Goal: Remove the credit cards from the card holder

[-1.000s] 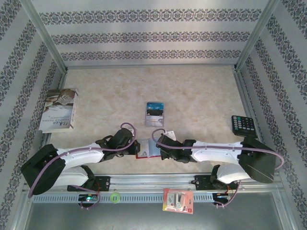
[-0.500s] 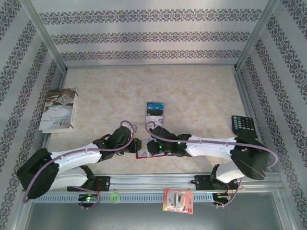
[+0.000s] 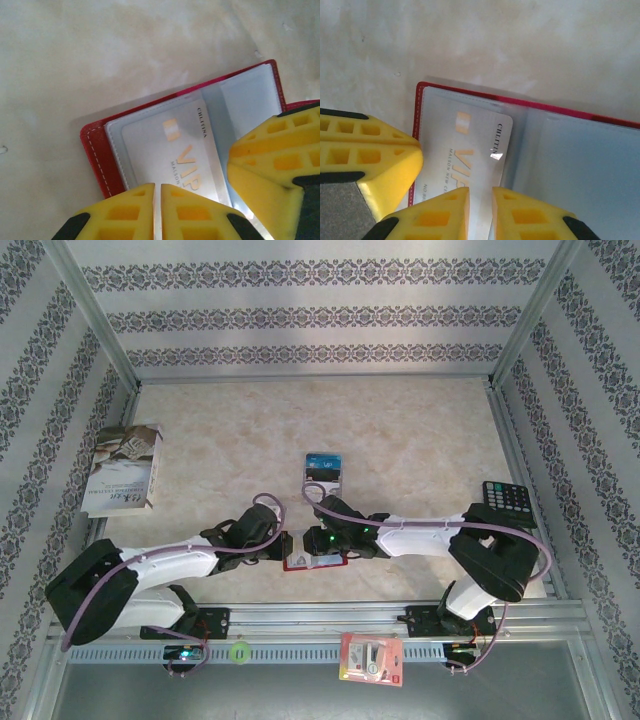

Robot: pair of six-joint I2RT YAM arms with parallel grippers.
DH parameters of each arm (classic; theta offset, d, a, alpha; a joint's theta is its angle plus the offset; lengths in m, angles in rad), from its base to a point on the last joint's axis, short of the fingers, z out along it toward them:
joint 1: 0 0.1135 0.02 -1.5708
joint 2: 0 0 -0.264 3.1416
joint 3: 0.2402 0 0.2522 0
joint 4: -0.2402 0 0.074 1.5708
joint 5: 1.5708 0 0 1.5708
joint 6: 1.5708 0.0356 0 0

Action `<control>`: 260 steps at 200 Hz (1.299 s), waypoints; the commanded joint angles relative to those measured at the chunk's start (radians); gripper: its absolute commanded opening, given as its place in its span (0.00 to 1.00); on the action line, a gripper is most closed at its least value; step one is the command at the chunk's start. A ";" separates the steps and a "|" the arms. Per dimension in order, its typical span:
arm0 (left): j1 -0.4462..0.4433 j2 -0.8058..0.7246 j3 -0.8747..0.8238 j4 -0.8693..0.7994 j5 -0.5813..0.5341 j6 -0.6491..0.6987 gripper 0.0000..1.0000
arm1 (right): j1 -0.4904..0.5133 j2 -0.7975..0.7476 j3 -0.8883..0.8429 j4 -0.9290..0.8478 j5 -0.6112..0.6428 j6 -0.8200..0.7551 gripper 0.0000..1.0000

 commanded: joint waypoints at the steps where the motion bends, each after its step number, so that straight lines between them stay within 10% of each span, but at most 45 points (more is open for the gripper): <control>1: 0.016 0.014 0.011 -0.033 -0.021 0.021 0.11 | -0.012 0.024 -0.015 0.013 0.008 0.027 0.20; 260: 0.051 0.065 -0.008 0.016 0.019 0.029 0.00 | -0.019 -0.183 -0.158 -0.034 0.136 0.115 0.00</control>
